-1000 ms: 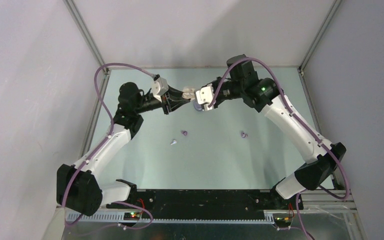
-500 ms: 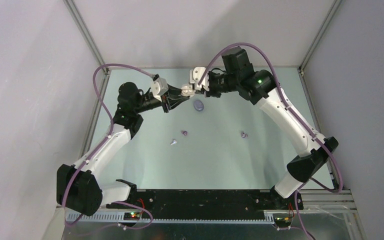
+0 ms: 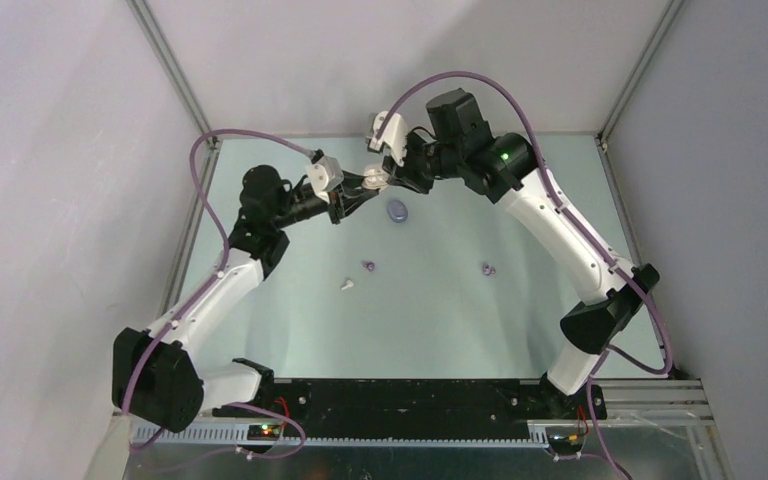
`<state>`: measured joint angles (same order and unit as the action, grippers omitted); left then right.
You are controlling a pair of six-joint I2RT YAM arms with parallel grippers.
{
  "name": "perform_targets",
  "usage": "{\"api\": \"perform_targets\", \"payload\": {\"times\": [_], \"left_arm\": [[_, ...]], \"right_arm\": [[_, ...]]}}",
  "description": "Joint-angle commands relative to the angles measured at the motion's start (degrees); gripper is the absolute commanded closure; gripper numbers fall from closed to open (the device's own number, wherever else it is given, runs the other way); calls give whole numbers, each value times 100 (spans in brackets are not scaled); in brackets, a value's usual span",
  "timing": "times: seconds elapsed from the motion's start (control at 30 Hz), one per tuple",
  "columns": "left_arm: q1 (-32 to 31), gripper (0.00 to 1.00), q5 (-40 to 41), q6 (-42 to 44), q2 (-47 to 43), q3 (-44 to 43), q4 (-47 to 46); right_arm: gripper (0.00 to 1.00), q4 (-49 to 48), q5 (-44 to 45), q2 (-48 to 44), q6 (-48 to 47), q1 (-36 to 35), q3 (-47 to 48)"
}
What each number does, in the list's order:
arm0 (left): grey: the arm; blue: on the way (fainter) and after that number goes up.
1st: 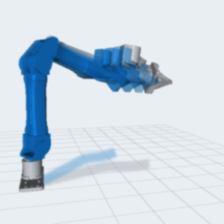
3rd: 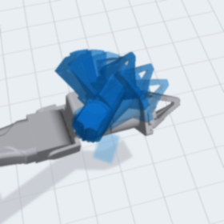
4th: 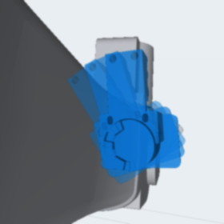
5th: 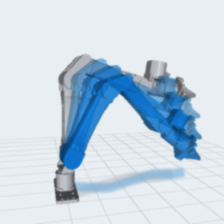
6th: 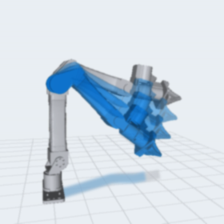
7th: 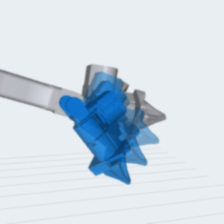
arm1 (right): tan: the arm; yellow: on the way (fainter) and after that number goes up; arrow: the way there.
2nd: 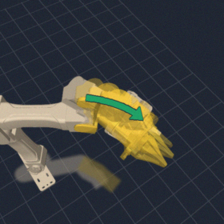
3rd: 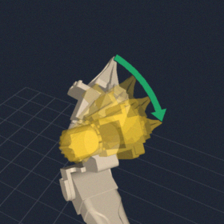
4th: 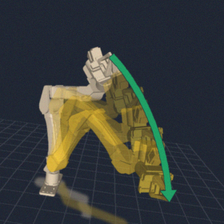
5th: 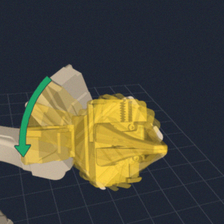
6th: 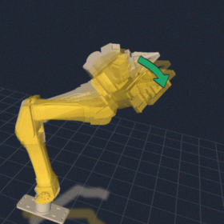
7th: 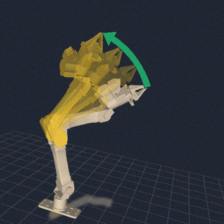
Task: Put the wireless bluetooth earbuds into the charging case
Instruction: Adjust the right earbud in the right side groove of the charging case.
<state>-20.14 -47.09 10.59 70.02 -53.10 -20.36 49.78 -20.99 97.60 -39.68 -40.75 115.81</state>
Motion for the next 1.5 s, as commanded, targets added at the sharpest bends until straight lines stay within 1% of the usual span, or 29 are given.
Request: {"api": "perform_targets", "payload": {"times": [0.0, 0.17, 0.33, 0.47, 0.57, 0.67, 0.83, 0.9, 1.0, 1.07, 1.1, 1.13, 1.2, 1.23, 1.27, 1.3, 1.37, 1.47], "left_arm": [[-177, 100, 29, 378, -237, -27, -347], [-200, 100, 10, 517, -254, -15, -309], [-242, 100, 91, 669, -235, -5, -197], [-269, 100, 183, 748, -230, 50, -199], [-297, 100, 457, 884, -264, 123, -159], [-299, 100, 734, 896, -272, 199, -214], [-260, 100, 921, 521, -250, 313, -458], [-199, 100, 880, 266, -264, 346, -607], [-33, 100, 547, -135, -243, 303, -776], [71, 100, 202, -319, -212, 217, -785], [137, 100, -26, -364, -206, 154, -785], [170, 100, -128, -448, -181, 122, -785], [238, 100, -434, -579, -144, -6, -790], [276, 100, -661, -689, -117, -46, -811], [299, 100, -771, -742, -105, -131, -847], [304, 100, -968, -835, -79, -166, -855], [307, 100, -1212, -962, -11, -291, -863], [327, 100, -1478, -1130, 83, -432, -934]], "right_arm": [[91, 160, 179, 330, 1069, -157, 571], [91, 226, 161, 459, 1554, -128, 833], [92, 166, 395, 536, 2140, -131, 965], [93, 223, 276, 648, 2499, -101, 1146], [93, 230, 158, 699, 2801, -81, 1192], [87, 247, 75, 717, 2994, -82, 1205], [84, 433, 42, 731, 3109, 26, 1409], [82, 659, 7, 734, 3054, 125, 1616], [79, 948, -156, 629, 2764, 336, 1713], [77, 913, -407, 465, 2609, 571, 1586], [74, 864, -782, 397, 2550, 751, 1515], [73, 725, -1148, 243, 2425, 920, 1343], [66, 318, -1680, -90, 2140, 1114, 867], [61, -189, -1825, -395, 2010, 1167, 333], [58, -544, -2026, -547, 2005, 1241, -3], [52, -1242, -2103, -861, 2097, 1278, -647], [45, -2120, -2437, -1166, 2297, 1379, -1303], [43, -2386, -2940, -1084, 2533, 1380, -1387]]}}
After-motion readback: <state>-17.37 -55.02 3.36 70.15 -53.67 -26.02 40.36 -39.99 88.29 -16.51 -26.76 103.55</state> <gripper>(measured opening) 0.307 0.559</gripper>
